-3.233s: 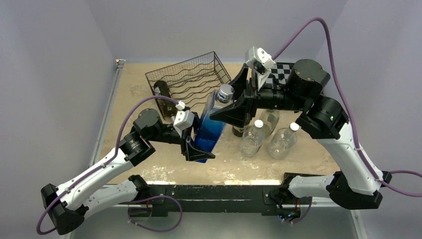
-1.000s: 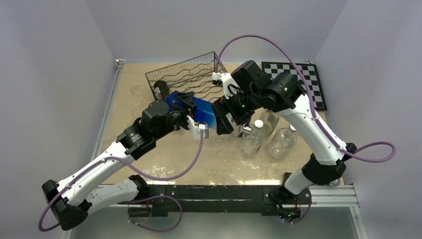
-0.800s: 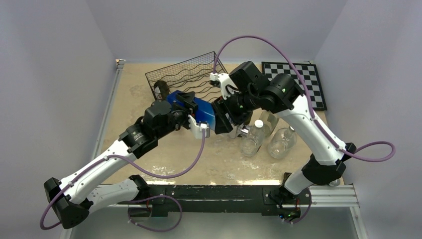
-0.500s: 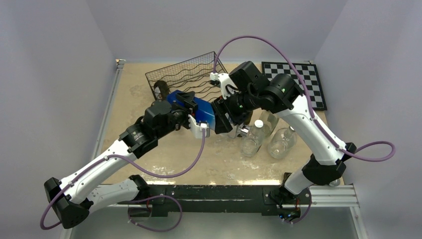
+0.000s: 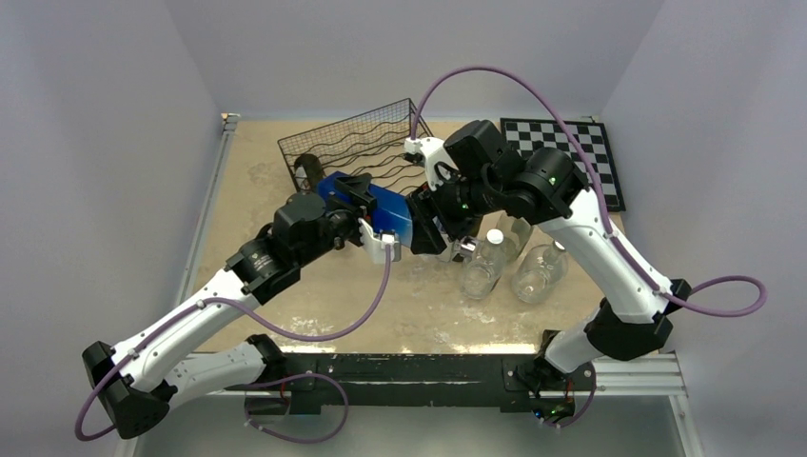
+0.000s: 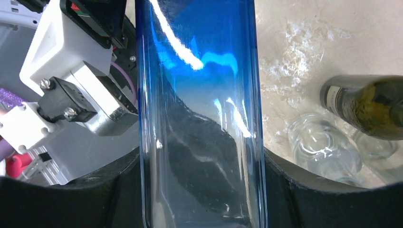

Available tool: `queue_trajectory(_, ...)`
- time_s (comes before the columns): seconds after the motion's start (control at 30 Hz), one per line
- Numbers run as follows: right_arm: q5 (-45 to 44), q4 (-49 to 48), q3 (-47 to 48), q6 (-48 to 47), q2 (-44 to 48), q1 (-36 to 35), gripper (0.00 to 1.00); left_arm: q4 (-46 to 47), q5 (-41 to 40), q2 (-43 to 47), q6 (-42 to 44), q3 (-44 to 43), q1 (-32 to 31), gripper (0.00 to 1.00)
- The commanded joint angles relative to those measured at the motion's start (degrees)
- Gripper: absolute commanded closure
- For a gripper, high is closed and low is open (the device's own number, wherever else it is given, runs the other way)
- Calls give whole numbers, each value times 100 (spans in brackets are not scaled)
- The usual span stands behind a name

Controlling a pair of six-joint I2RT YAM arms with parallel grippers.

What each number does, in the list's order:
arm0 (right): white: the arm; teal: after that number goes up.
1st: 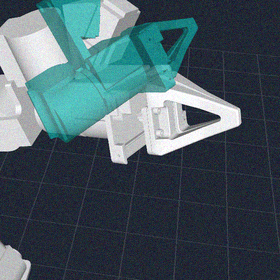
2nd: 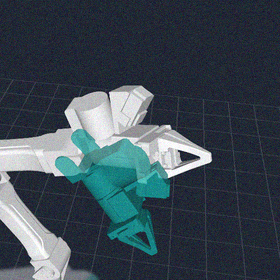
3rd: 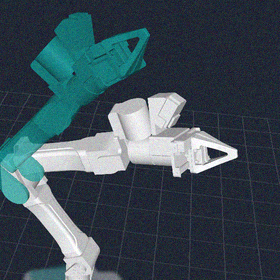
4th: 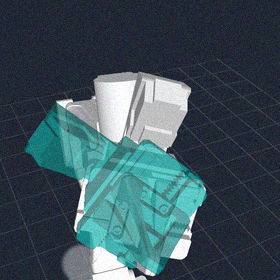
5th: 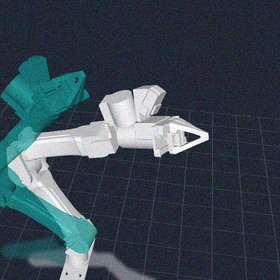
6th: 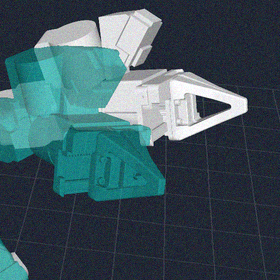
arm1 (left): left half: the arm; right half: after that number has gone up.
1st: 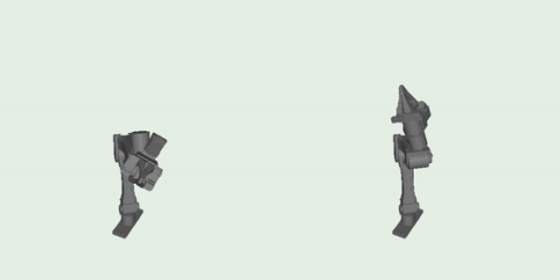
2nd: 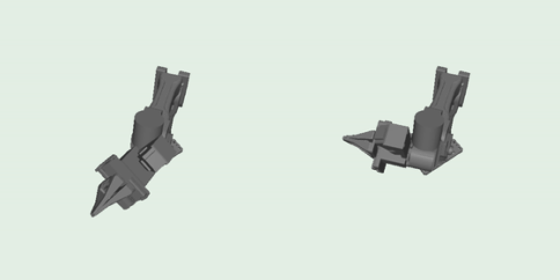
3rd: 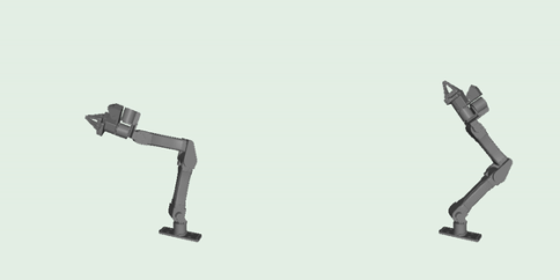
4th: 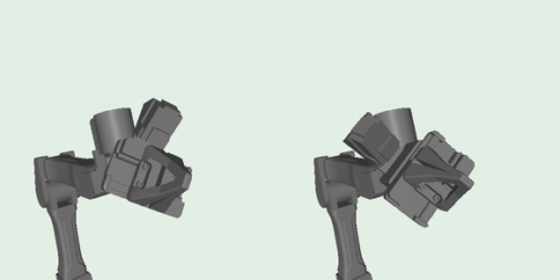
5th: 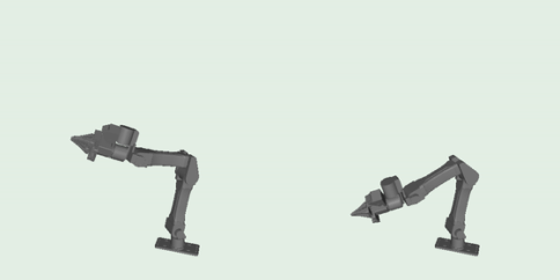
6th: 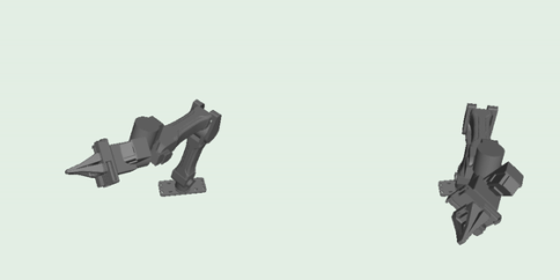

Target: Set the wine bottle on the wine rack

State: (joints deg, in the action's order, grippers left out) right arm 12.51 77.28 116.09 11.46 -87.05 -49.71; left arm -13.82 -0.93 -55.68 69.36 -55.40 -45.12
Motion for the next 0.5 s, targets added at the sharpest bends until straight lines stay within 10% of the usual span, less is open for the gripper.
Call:
queue_trajectory(0.0, -408, -903, 308, 129, 243, -37, 100, 1423, -151, 510, -780, -133, -25, 86)
queue_trajectory(0.13, -529, -907, 542, 111, 256, -72, 100, 1085, -133, 610, -993, -95, -25, 71)
queue_trajectory(0.4, -771, -1155, 692, 152, 409, -150, 100, 1012, -238, 744, -1201, 92, -24, 2)
queue_trajectory(0.47, -845, -1214, 694, 155, 418, -160, 100, 933, -291, 764, -1225, 106, -27, 1)
